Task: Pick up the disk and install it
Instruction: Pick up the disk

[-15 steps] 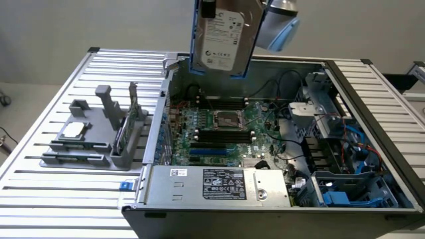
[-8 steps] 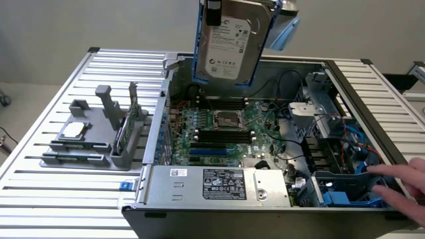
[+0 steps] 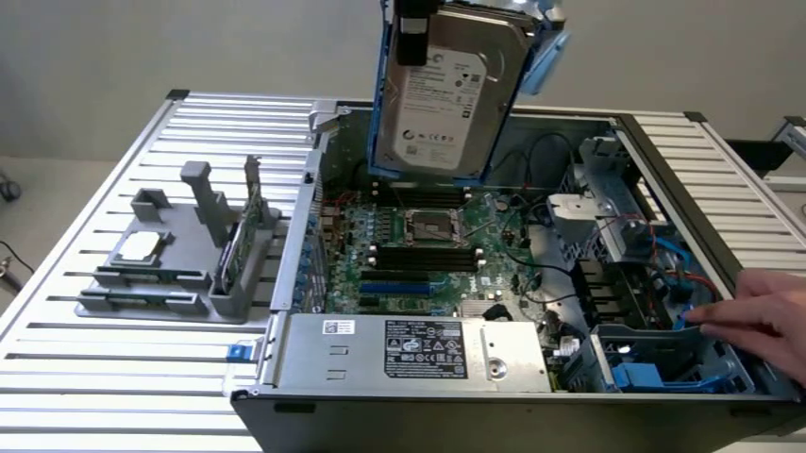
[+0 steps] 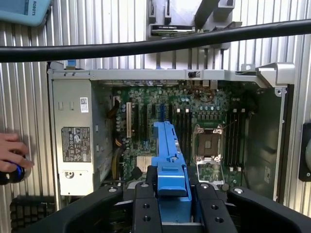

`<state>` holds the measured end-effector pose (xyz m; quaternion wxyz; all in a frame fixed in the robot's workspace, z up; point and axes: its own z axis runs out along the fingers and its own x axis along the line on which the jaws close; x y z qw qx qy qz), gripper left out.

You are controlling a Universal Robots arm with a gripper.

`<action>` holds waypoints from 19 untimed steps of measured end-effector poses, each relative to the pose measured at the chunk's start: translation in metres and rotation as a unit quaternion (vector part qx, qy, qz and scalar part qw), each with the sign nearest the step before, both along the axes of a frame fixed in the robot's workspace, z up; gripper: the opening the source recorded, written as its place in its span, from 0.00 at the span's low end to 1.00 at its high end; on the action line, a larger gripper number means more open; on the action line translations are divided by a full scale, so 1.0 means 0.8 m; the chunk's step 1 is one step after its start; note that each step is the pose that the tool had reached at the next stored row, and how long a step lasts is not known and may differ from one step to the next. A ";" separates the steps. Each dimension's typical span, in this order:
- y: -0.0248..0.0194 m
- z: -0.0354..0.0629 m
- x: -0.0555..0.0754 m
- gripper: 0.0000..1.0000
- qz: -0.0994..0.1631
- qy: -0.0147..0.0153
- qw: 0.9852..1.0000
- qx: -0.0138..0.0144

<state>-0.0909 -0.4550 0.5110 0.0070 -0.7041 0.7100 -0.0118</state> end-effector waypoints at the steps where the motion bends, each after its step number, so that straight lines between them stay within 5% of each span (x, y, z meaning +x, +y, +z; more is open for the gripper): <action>1: -0.0036 0.000 0.000 0.33 0.000 0.000 1.000 0.000; 8: -0.0282 0.000 0.004 0.33 0.000 0.000 1.000 -0.001; 19: -0.0771 -0.001 0.015 0.33 0.000 0.000 1.000 -0.001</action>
